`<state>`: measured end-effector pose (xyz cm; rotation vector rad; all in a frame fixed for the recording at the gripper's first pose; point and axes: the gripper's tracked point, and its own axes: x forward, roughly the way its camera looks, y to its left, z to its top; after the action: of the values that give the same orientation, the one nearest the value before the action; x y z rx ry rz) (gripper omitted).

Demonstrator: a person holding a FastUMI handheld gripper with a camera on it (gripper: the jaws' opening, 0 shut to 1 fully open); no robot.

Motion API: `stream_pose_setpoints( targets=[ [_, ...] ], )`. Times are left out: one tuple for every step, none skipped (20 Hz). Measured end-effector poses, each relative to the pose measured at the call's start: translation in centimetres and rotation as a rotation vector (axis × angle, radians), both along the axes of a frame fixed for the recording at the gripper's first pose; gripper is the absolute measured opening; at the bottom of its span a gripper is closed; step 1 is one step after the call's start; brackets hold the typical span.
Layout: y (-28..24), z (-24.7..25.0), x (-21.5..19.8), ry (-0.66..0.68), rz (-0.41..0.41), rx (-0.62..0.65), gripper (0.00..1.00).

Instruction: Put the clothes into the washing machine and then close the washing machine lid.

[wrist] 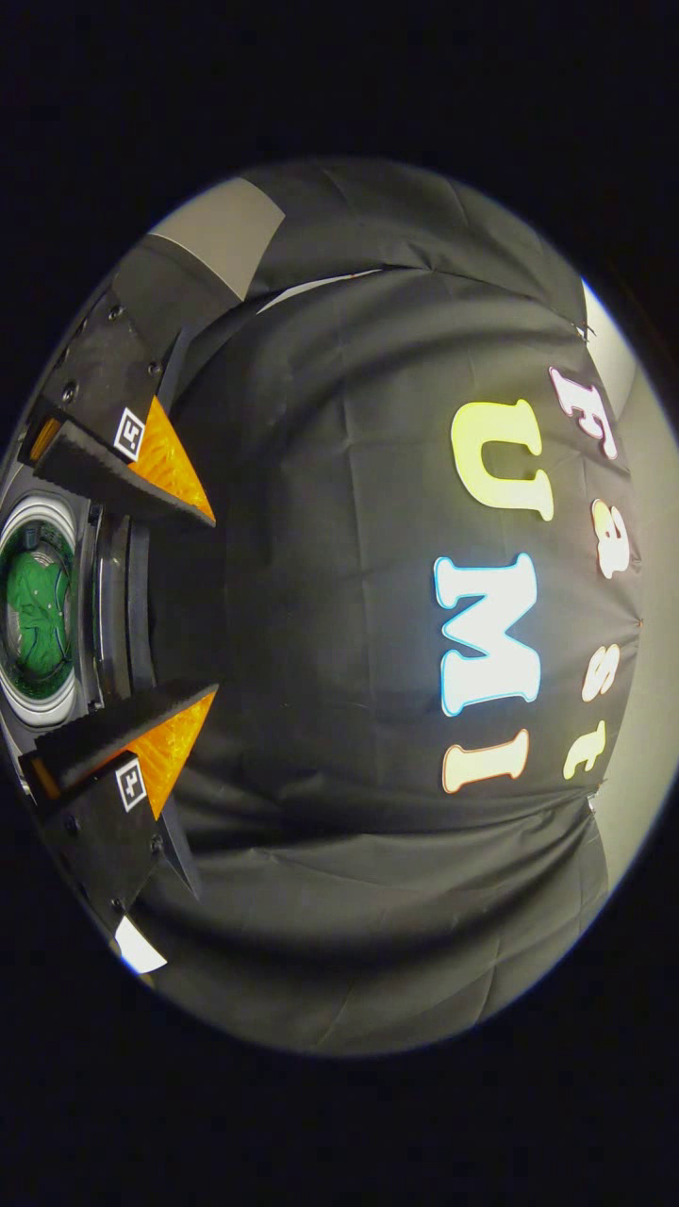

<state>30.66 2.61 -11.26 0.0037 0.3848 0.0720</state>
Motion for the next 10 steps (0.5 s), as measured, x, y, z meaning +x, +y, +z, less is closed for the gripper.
stream_pose_setpoints(
  targets=[
    [0.0, -0.2, -0.6, 0.0, 0.001, 0.0, 0.98],
    [-0.1, -0.2, -1.2, 0.001, 0.001, 0.0, 0.98],
    [-0.1, -0.5, -1.8, 0.003, 0.001, 0.001, 0.98],
    [-0.1, -0.6, -2.4, 0.005, 0.001, 0.001, 0.98],
    [-0.2, -0.8, -3.0, 0.008, 0.001, 0.002, 0.98],
    [-0.2, -1.0, -3.7, 0.011, 0.002, 0.003, 0.98],
    [-0.2, -1.2, -4.3, 0.011, 0.005, 0.003, 0.98],
    [-0.2, -1.4, -4.9, 0.011, 0.008, 0.005, 0.98],
    [-0.2, -1.7, -5.5, 0.013, 0.011, 0.007, 0.98],
    [-0.2, -2.0, -6.1, 0.017, 0.013, 0.011, 0.98]
  ],
)
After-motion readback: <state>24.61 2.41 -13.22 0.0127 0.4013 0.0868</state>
